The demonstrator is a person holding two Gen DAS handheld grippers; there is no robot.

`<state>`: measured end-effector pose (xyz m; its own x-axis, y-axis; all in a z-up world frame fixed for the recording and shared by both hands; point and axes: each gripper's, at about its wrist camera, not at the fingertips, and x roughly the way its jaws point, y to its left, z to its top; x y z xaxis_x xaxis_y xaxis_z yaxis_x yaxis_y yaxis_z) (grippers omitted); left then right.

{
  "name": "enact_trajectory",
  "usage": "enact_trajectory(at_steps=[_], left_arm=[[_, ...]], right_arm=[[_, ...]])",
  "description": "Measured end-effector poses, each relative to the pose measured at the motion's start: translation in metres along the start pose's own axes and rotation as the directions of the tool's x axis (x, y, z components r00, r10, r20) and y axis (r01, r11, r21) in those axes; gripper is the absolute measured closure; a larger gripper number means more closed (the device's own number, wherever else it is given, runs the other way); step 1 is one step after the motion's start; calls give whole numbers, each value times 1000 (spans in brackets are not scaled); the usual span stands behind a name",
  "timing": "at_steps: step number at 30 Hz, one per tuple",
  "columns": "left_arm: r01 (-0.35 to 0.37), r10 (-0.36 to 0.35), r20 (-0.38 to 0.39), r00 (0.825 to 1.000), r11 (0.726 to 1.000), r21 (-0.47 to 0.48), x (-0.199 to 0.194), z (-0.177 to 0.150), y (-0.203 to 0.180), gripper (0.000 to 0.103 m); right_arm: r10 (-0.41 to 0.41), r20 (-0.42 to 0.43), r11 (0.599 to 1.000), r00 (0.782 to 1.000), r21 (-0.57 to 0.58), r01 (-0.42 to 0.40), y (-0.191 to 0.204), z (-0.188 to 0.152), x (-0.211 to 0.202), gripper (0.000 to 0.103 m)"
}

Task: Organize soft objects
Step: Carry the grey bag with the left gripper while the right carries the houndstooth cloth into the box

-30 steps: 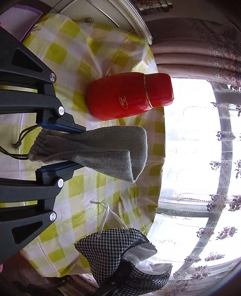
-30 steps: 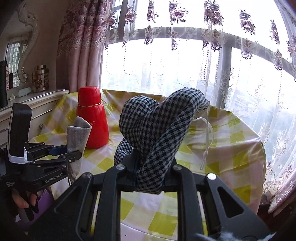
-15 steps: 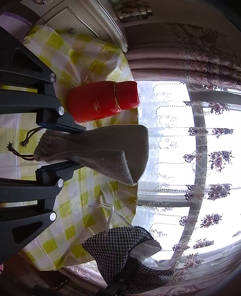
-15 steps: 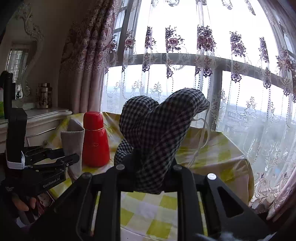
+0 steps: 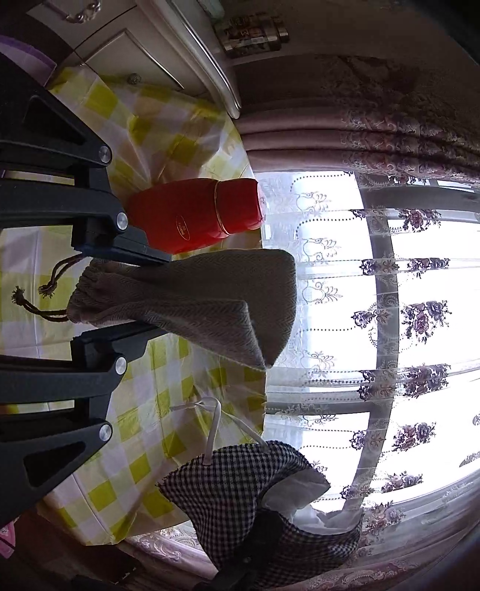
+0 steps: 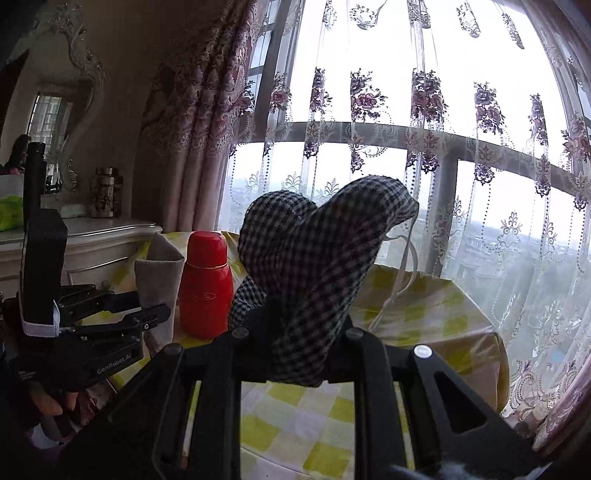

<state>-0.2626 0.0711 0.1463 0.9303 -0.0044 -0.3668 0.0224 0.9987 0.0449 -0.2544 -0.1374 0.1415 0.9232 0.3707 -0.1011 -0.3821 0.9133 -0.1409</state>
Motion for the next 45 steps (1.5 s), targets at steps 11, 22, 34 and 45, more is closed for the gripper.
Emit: enact_trajectory(at_steps=[11, 22, 34, 45], left_arm=[[-94, 86, -100, 991, 993, -76, -11, -34, 59, 72], [-297, 261, -194, 946, 937, -184, -44, -76, 140, 72], [-471, 375, -350, 858, 845, -251, -56, -131, 213, 72], [-645, 461, -551, 696, 739, -195, -49, -180, 252, 24]], right_arm=[[258, -92, 965, 962, -21, -261, 53, -5, 17, 82], [542, -240, 823, 805, -44, -567, 137, -8, 39, 81], [699, -475, 602, 535, -13, -798, 228, -45, 61, 81], [670, -598, 536, 439, -19, -844, 273, -86, 85, 37]])
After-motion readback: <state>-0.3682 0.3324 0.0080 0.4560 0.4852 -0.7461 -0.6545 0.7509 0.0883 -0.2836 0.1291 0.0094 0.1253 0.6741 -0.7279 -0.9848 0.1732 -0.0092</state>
